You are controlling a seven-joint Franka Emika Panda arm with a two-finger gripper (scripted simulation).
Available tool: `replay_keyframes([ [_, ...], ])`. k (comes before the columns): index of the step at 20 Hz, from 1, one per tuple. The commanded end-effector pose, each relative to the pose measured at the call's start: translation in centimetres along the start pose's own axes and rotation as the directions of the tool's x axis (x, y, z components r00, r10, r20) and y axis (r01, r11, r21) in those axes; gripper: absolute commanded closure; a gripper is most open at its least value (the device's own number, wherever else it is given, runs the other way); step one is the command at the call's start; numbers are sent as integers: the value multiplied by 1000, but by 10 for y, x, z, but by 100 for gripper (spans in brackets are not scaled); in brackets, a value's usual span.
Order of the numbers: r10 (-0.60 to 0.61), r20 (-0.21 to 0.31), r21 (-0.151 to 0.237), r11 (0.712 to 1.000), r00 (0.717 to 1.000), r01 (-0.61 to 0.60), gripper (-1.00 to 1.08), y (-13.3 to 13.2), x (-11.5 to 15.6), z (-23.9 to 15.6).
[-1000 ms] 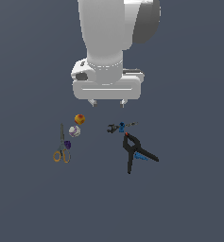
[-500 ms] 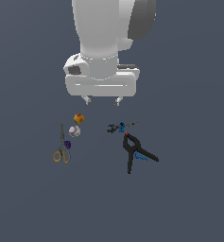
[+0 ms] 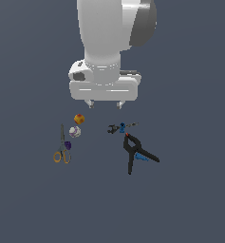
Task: Pick up a designated object from a clutter of objects.
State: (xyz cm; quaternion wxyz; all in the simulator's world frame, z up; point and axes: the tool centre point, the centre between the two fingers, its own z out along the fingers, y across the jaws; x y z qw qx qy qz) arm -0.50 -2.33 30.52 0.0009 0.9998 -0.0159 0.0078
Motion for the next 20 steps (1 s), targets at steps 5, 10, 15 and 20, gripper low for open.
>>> replay_keyframes([
  [5, -15, 3, -3, 1000, 1000, 15, -92, -13, -7, 36],
  [10, -33, 5, -5, 999, 999, 33, -92, -28, -19, 78],
  [15, -55, 8, -5, 998, 998, 55, -92, -45, -40, 123],
  [20, -76, 11, -3, 997, 997, 76, -92, -60, -64, 162],
])
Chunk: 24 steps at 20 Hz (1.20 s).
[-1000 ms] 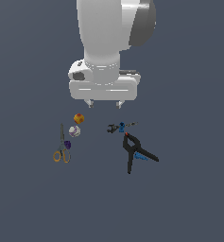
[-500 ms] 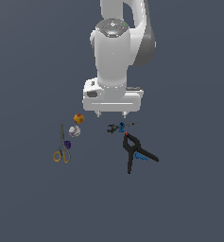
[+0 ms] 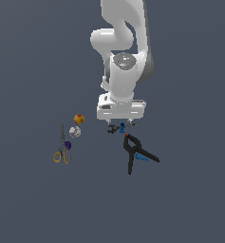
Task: Pick up a designated object from a clutter of objects.
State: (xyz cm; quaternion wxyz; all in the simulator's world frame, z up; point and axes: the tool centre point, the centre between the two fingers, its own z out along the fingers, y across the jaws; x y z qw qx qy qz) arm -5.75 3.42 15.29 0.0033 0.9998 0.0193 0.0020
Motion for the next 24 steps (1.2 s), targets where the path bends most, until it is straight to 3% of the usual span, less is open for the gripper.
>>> replay_keyframes([
  [1, -10, 0, 1, 1000, 1000, 10, -92, -7, -12, 17],
  [11, -33, 3, 6, 999, 999, 33, -92, -24, -43, 55],
  [24, -36, 4, 7, 999, 999, 35, -92, -26, -47, 71],
])
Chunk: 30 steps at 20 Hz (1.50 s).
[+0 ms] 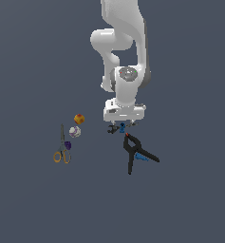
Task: Pick up a designated object from a clutter of objects.
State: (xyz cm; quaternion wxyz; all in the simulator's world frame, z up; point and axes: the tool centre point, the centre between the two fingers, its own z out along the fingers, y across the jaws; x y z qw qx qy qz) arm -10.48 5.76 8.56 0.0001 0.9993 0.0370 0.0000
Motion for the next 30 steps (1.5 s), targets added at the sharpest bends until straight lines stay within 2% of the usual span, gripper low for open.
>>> replay_keyframes([
  [1, 0, 1, 0, 1000, 1000, 0, -92, 0, -1, 8],
  [13, 0, 0, 0, 1000, 1000, 0, -92, 0, -1, 40],
  [14, 0, 0, 0, 1000, 1000, 0, 108, 0, -1, 40],
  [30, -1, -1, 0, 1000, 1000, 1, 108, 6, 1, 32],
])
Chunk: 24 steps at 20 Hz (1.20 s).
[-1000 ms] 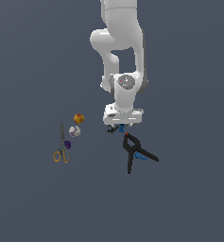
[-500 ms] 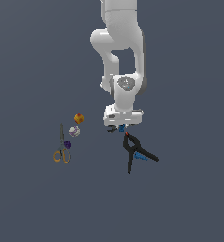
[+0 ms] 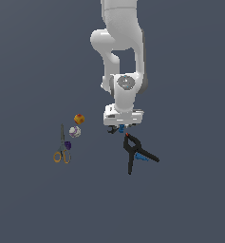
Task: Pick up a designated object from a clutter of objects.
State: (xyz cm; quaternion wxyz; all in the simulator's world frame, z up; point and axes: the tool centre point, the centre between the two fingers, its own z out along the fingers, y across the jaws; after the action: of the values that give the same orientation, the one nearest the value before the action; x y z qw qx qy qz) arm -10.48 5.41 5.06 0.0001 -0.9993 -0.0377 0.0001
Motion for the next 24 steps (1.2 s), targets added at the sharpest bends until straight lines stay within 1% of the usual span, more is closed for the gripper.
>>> replay_keyframes([
  [1, 1, -1, 0, 1000, 1000, -1, 108, 5, 2, -6],
  [5, 0, -1, 1, 1000, 1000, 0, 108, 18, 5, -23],
  [10, 0, -1, 1, 1000, 1000, 0, 108, 41, 12, -53],
  [24, 0, -1, 3, 1000, 1000, 0, 108, 133, 40, -170],
])
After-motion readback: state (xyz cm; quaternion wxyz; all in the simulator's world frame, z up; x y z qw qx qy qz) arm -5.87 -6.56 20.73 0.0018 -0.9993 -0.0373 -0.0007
